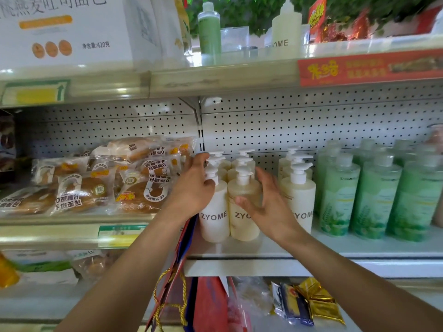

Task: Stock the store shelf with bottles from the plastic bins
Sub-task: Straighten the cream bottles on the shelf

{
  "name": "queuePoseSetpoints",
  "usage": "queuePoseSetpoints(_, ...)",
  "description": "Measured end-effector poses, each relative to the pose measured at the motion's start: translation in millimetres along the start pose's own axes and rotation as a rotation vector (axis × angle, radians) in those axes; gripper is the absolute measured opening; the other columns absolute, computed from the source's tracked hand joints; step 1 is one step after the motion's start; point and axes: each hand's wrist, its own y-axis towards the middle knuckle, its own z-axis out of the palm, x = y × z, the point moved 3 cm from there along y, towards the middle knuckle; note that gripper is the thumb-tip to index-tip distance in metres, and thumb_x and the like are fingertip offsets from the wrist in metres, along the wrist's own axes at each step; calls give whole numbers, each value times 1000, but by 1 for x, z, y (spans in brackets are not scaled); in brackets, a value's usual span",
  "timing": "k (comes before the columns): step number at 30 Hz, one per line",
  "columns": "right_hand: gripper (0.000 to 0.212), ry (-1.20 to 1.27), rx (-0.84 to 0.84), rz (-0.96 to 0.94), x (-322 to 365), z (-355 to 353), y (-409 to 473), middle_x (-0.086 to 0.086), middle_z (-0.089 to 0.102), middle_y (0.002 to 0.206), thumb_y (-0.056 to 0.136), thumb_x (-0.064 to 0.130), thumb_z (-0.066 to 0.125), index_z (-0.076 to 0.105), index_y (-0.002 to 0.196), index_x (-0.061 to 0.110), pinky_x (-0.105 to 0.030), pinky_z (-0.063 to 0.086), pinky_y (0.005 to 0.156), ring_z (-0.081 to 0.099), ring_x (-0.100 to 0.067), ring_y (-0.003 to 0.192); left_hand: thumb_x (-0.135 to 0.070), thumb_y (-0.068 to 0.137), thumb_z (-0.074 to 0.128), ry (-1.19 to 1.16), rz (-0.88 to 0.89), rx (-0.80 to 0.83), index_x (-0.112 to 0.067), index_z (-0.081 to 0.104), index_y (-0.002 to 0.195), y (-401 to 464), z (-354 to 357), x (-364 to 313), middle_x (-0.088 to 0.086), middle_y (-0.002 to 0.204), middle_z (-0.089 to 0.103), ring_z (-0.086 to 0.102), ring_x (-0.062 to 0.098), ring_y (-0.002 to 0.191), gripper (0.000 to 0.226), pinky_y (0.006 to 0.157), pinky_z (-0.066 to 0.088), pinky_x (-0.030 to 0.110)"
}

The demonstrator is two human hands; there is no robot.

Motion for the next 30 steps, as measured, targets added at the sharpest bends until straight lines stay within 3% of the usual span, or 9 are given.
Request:
queuePoseSetpoints(3,59,-2,-156,-143,-2,-14,-15,0,43,133,91,29,64,37,143,15,-37,40,104,42,-17,126,-9,89,54,1,191,-214,-22,35,144,-17,1,-20,-1,145,34,40,20,131,60,101,36,33)
queuePoseSetpoints(6,53,-86,-359,-197,-11,-33,-28,0,43,127,89,34,58,44,136,12,-32,35,100,39,-14,119,-17,91,58,-27,317,-171,-22,34,146,-24,16,-36,-3,143,35,38,16,132,60,104,35,29)
queuePoseSetpoints(9,61,-85,-430,-124,-27,-44,-39,-4,38,138,87,39,53,39,140,11,-30,25,106,31,-11,127,-24,92,60,31,361,-97,-26,27,150,-24,32,-42,-9,152,26,28,9,139,67,105,33,24)
queuePoseSetpoints(14,75,53,-297,118,-63,-47,-46,-2,37,144,86,12,66,25,148,18,-41,35,109,36,-19,133,-29,93,59,96,340,-9,-29,23,151,-20,51,-47,-12,158,15,16,6,144,69,110,25,25)
queuePoseSetpoints(19,72,71,-205,263,-80,-46,-39,7,53,123,80,25,75,33,139,23,-38,45,98,52,-16,117,-30,93,58,150,280,-11,-23,27,151,-14,52,-47,-9,157,23,22,10,143,66,112,25,27)
queuePoseSetpoints(26,72,58,-58,292,-82,-55,-29,7,55,114,76,31,78,36,134,20,-32,47,90,53,-11,103,-30,91,61,197,249,-20,-18,35,146,-12,52,-55,-4,151,33,33,15,137,63,109,31,29)
queuePoseSetpoints(30,73,51,14,294,-82,-60,-24,5,58,116,75,32,79,37,134,19,-26,43,85,52,-9,98,-27,90,63,170,202,-17,-19,36,146,-15,50,-58,-5,150,34,34,13,136,62,104,29,23)
